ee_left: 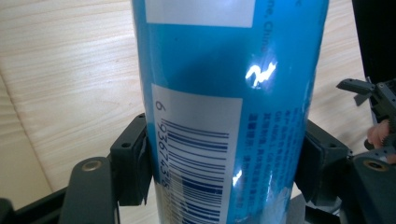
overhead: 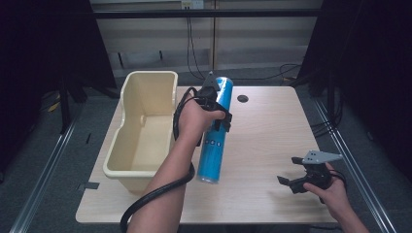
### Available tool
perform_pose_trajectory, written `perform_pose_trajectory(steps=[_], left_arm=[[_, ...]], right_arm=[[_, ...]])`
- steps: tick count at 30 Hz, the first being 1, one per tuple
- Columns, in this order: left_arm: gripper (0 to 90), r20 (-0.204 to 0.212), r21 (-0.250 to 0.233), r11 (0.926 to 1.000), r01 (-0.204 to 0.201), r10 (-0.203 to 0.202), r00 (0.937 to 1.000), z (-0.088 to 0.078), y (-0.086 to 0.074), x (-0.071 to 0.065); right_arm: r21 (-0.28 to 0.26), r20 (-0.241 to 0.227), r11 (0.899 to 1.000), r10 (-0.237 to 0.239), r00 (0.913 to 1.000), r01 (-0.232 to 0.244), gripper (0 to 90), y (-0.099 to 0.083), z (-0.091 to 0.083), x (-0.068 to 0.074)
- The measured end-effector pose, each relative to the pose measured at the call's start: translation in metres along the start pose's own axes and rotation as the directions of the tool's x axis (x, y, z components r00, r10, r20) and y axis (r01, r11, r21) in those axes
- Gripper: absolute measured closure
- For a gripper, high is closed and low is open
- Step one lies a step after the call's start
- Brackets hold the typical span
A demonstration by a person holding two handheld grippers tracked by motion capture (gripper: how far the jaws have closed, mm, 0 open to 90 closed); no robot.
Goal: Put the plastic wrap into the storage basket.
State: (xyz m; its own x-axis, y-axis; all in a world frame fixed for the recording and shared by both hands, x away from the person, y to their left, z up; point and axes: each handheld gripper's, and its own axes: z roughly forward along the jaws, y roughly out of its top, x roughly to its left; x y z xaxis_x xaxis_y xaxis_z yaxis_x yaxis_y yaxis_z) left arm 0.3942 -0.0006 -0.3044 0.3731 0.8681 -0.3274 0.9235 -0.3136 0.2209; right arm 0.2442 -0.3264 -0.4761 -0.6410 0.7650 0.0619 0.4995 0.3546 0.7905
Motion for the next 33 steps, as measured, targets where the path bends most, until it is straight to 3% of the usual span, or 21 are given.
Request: perform_pose_trajectory(steps=[14,25,33], left_arm=[[32.3,-0.003,-0.001,0.9998,0.018,-0.018,0.9998,-0.03,0.0,0.008],[32.3,-0.008,0.0,0.9985,0.055,-0.055,0.9984,-0.051,-0.003,0.018],[32.3,-0.006,-0.001,0.9977,0.068,-0.068,0.9977,-0.063,-0.006,0.024]], right_arm=[[-0.003,0.0,1.0,0.0,1.0,0.0,2.3,0.0,0.001,0.001],[0.004,0.001,1.0,0.006,1.0,-0.006,1.9,0.0,0.0,0.0],[0.009,0.006,1.0,-0.018,0.9998,0.018,1.8,-0.001,0.002,0.001]])
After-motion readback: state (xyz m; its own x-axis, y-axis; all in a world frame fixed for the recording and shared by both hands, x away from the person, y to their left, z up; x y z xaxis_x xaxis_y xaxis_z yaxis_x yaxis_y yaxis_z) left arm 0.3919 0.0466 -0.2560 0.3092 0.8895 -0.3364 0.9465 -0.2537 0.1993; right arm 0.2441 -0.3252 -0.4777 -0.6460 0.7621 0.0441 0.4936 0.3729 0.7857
